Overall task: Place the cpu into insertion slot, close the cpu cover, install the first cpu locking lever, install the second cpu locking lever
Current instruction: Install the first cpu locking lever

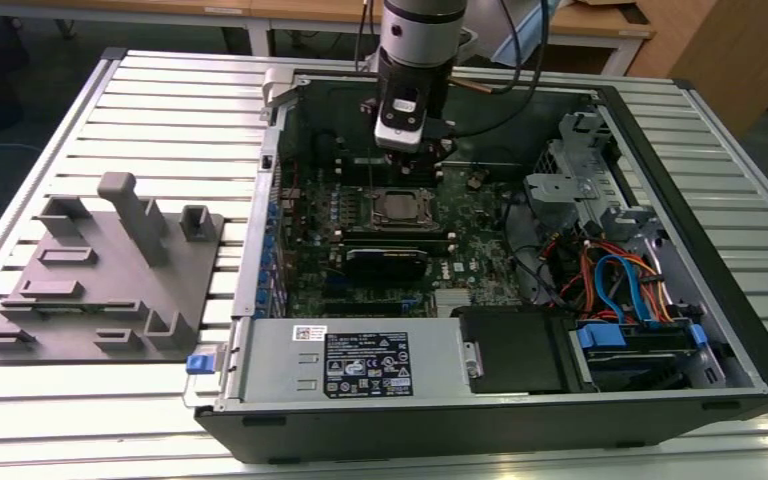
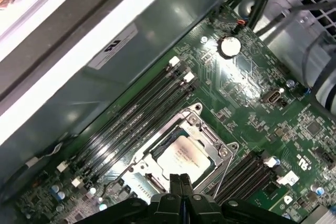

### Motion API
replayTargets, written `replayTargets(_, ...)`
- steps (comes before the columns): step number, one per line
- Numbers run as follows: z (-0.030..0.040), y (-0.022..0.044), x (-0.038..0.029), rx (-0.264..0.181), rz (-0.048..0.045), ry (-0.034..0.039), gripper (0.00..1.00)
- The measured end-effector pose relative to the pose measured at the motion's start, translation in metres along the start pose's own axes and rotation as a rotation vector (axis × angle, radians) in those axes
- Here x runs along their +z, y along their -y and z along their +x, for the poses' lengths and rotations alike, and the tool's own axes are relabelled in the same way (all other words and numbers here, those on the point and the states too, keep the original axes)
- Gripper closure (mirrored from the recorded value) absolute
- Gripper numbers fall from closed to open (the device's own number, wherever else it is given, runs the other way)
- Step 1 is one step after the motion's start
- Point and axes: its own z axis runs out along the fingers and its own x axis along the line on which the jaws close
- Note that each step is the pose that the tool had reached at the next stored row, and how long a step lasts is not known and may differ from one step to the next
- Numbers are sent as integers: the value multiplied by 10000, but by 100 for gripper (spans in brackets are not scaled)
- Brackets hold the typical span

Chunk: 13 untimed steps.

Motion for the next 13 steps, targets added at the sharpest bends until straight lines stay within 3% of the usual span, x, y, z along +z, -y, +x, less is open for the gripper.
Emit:
replayTargets(3, 0, 0, 0, -335, -1, 2, 90)
replayTargets(13, 0, 1, 4, -2090, -11, 7, 90)
